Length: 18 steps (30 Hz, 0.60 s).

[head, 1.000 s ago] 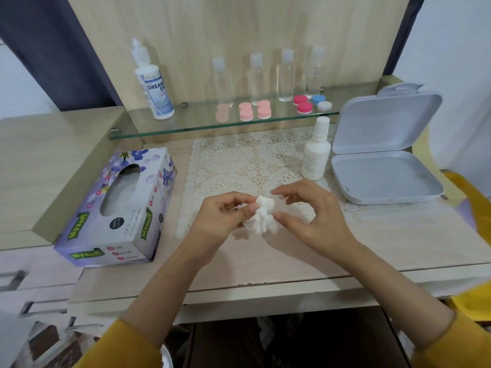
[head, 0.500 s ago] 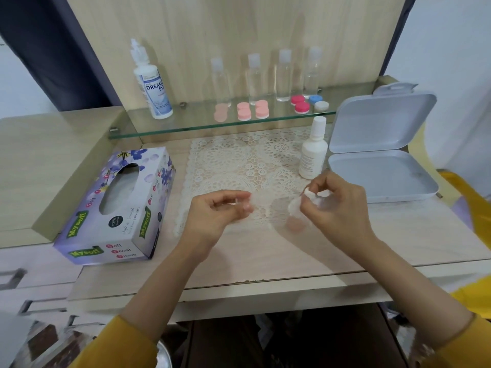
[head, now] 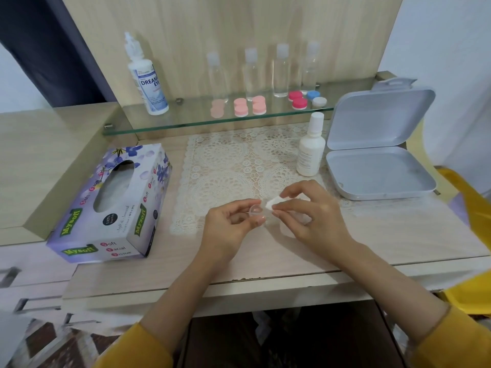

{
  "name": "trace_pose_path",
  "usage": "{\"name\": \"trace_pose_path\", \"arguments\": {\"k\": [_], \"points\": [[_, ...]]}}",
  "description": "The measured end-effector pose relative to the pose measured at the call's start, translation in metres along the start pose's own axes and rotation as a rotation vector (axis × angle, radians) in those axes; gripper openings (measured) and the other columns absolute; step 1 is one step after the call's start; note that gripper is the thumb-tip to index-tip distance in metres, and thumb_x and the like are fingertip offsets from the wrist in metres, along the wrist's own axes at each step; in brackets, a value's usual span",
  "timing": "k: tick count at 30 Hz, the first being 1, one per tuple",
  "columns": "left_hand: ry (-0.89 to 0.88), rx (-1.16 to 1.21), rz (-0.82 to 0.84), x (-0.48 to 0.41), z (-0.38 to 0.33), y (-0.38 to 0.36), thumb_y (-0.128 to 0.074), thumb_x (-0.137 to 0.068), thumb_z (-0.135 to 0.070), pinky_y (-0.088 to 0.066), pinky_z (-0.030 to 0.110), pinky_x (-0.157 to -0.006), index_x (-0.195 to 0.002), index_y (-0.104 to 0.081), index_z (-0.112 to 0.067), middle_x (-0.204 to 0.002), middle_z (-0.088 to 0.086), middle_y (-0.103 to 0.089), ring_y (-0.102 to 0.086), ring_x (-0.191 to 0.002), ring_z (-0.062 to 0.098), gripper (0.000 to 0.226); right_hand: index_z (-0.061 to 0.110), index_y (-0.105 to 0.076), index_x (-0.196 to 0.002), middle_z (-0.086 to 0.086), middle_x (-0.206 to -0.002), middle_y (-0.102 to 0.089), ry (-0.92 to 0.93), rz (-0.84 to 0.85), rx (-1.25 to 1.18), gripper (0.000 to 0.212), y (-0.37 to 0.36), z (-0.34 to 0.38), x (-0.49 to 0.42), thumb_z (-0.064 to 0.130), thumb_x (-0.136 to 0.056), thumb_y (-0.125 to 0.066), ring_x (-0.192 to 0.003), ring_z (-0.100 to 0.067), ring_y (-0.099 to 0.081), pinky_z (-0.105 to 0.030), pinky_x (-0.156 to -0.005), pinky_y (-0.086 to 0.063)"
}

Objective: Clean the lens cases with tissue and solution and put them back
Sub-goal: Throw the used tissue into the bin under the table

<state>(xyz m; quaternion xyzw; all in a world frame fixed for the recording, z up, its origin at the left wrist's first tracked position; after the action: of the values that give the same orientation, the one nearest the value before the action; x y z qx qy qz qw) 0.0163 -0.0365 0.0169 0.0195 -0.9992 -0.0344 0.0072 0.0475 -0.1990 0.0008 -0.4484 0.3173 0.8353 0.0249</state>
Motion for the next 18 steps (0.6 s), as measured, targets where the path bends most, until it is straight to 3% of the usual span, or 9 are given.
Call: {"name": "trace_pose_path", "arguments": {"k": [7,11,18], "points": [[-0.031,-0.029,-0.006,-0.002,0.008,-0.001,-0.071,-0.072,0.002,-0.05,0.015,-0.073,-0.092,-0.068,-0.018,-0.081,0.001,-0.071,-0.066,-0.076,0.009,0.028,0.01,-0.072,-0.078,-0.002,-0.087,-0.063,-0.126,0.167,-0.126,0.017,0.007,-0.005,0.005,0.023,-0.079,-0.061,-0.081,-0.012,-0.058,-0.02,-0.073,-0.045],[-0.028,-0.023,-0.006,-0.003,0.009,0.0,-0.071,-0.072,0.003,-0.05,0.014,-0.072,-0.091,-0.069,-0.016,-0.08,0.0,-0.071,-0.066,-0.075,0.009,0.027,0.013,-0.073,-0.088,-0.003,-0.094,-0.064,-0.098,0.221,-0.078,0.02,0.004,-0.007,0.01,0.025,-0.076,-0.061,-0.085,-0.016,-0.059,-0.027,-0.073,-0.047],[-0.008,-0.055,0.016,-0.005,0.012,0.002,-0.072,-0.073,0.001,-0.052,0.017,-0.077,-0.091,-0.069,-0.017,-0.08,-0.004,-0.072,-0.066,-0.078,0.014,0.026,0.016,-0.073,-0.073,-0.005,-0.089,-0.06,-0.039,0.188,-0.017,0.02,0.002,-0.008,0.012,0.031,-0.076,-0.061,-0.077,-0.019,-0.053,-0.031,-0.058,-0.046]]}}
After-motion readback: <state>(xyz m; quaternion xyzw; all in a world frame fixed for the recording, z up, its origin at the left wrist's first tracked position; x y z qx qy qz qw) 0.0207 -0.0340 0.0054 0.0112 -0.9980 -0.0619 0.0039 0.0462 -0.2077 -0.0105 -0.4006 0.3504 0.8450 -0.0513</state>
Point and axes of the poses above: each hand's wrist, its own x-axis away from the middle knuckle, its own y-axis out of the back of the hand, z = x × y, the point moved 1 cm from there along -x, towards the middle knuckle
